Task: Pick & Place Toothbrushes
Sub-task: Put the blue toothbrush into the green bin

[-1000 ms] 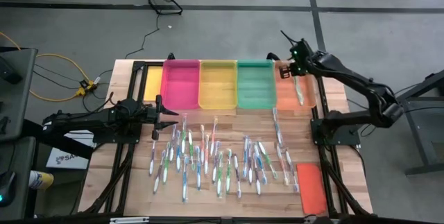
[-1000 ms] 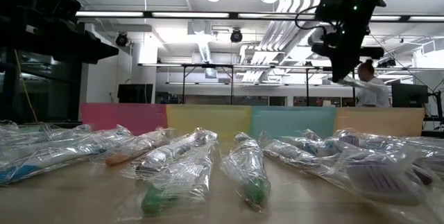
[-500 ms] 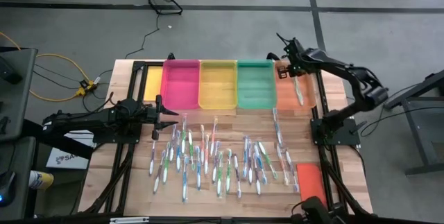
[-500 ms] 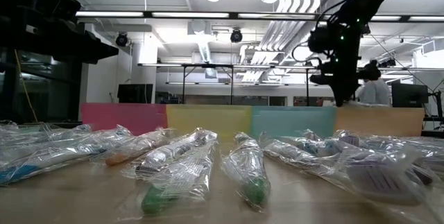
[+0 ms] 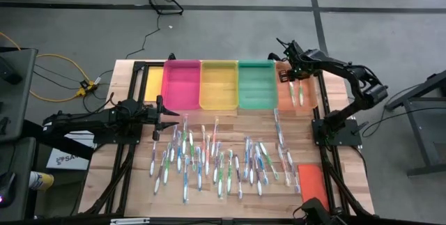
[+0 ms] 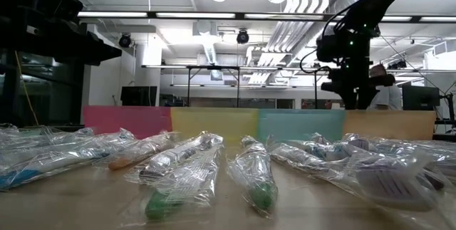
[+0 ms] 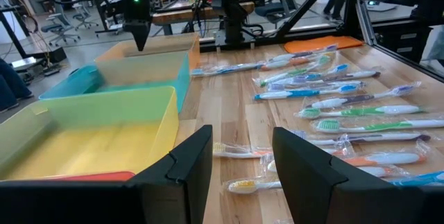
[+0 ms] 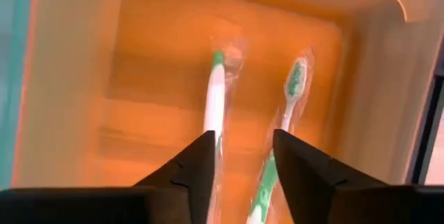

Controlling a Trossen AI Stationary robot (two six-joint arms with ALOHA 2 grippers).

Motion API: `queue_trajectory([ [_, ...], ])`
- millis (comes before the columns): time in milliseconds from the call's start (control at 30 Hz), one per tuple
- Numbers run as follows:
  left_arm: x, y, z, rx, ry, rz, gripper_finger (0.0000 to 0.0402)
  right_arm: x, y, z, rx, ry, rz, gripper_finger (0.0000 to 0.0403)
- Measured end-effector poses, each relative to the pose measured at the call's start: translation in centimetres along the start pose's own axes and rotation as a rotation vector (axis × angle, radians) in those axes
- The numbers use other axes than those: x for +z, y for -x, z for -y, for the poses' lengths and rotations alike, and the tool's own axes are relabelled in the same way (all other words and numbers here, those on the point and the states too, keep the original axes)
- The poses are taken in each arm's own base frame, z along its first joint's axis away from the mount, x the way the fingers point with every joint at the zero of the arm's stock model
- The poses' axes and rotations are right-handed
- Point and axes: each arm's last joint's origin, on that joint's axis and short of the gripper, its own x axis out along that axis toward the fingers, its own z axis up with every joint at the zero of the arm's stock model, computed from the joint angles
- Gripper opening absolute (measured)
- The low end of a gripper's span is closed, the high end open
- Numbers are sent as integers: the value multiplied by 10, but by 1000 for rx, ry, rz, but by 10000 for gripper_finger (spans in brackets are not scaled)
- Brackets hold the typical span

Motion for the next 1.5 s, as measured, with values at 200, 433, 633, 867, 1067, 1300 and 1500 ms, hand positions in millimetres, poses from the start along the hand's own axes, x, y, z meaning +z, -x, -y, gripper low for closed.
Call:
queue_trajectory([
  [200, 0, 0, 0, 0, 0, 0, 147, -8, 20, 2, 108, -38, -15, 180],
  [433, 0, 0, 0, 0, 0, 0, 147, -30, 59, -1, 182, -74, 38, 183],
  [633, 0, 0, 0, 0, 0, 0, 147, -60, 90, -12, 250, -90, 58, 183],
  [867, 0, 0, 0, 0, 0, 0, 147, -105, 108, -41, 284, -69, -20, 183],
  [1067, 0, 0, 0, 0, 0, 0, 147, -139, 113, -68, 289, -81, -64, 183],
  [1300, 0, 0, 0, 0, 0, 0, 147, -181, 108, -97, 223, -84, -118, 183],
  [1500, 0, 0, 0, 0, 0, 0, 147, -214, 90, -120, 101, -57, -145, 181],
])
